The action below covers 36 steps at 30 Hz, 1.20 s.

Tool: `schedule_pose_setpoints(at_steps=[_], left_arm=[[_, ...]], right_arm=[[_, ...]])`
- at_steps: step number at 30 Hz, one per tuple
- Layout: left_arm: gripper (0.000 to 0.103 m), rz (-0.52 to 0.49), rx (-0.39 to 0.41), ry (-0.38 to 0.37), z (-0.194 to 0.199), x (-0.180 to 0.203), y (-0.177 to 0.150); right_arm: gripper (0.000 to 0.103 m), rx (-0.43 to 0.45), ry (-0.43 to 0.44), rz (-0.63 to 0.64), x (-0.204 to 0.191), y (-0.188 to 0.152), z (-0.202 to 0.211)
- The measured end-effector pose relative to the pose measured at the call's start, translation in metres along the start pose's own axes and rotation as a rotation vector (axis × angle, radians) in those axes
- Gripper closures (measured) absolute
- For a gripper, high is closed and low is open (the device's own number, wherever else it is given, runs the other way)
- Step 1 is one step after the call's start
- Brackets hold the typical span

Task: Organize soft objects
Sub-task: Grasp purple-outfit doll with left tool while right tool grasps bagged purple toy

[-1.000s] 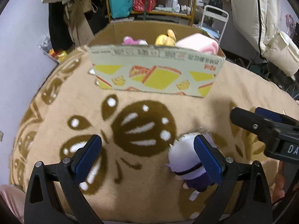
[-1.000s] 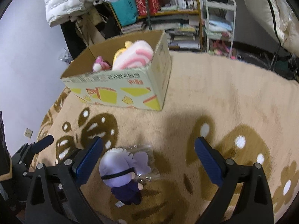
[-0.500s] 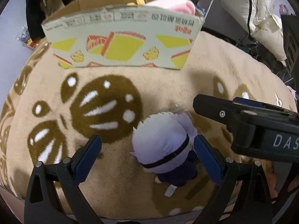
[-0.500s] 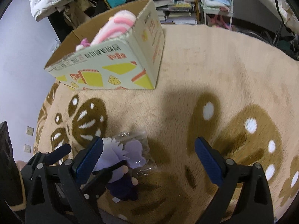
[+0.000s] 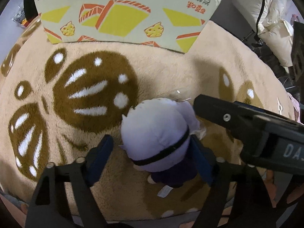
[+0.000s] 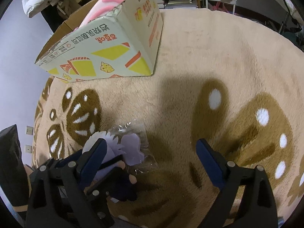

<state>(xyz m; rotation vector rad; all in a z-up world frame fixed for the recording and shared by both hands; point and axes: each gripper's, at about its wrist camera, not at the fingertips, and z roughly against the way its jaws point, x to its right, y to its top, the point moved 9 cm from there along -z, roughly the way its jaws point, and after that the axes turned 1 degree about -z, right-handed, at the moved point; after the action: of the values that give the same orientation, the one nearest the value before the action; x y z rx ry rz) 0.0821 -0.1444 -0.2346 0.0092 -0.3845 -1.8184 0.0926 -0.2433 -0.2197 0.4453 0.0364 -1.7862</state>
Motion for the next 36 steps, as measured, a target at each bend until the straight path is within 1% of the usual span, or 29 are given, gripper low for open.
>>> schedule_pose_setpoints(at_steps=[1,5,6,8,13,15,17,18,22,24,25,29,32,36], left_arm=[[0.037,-0.013,0.01,-0.005,0.001,0.002,0.0],[0.042,-0.057,0.03,0.018,0.003,0.01,-0.002],[0.042,-0.059,0.032,0.017,0.005,0.011,-0.006],[0.042,-0.058,0.035,0.024,0.006,0.008,-0.005],[0.042,-0.117,0.072,0.12,0.014,0.003,0.0],[0.042,-0.142,0.069,0.139,0.015,0.001,0.001],[0.042,-0.135,0.064,0.14,0.016,-0.001,0.004],[0.042,-0.127,0.061,0.141,0.017,-0.003,0.005],[0.042,-0.108,0.044,0.145,0.019,-0.012,0.009],[0.042,-0.112,0.035,0.161,0.02,-0.018,0.008],[0.042,-0.112,0.032,0.164,0.022,-0.026,0.006],[0.042,-0.085,0.017,0.155,0.022,-0.035,0.006],[0.042,-0.056,0.003,0.145,0.022,-0.045,0.007],[0.042,-0.025,-0.009,0.137,0.017,-0.059,0.009]], right_arm=[[0.004,-0.001,-0.001,0.0,0.001,0.0,0.0],[0.004,-0.003,0.002,0.002,0.0,-0.001,0.0],[0.004,-0.003,0.004,0.002,-0.001,-0.002,0.001],[0.004,-0.004,0.007,0.001,-0.001,-0.002,0.0],[0.005,-0.013,0.013,0.0,-0.001,-0.003,-0.002],[0.005,-0.018,0.013,0.004,-0.002,-0.003,-0.003],[0.006,-0.022,0.018,0.008,-0.004,-0.004,-0.004],[0.012,-0.026,0.021,0.011,-0.005,-0.005,-0.005],[0.016,-0.051,0.035,0.012,-0.009,-0.008,-0.011],[0.021,-0.063,0.046,0.017,-0.012,-0.009,-0.014],[0.021,-0.069,0.049,0.021,-0.014,-0.01,-0.015],[0.025,-0.096,0.062,0.037,-0.02,-0.014,-0.024],[0.027,-0.107,0.056,0.052,-0.023,-0.015,-0.028],[0.028,-0.117,0.044,0.06,-0.026,-0.016,-0.034]])
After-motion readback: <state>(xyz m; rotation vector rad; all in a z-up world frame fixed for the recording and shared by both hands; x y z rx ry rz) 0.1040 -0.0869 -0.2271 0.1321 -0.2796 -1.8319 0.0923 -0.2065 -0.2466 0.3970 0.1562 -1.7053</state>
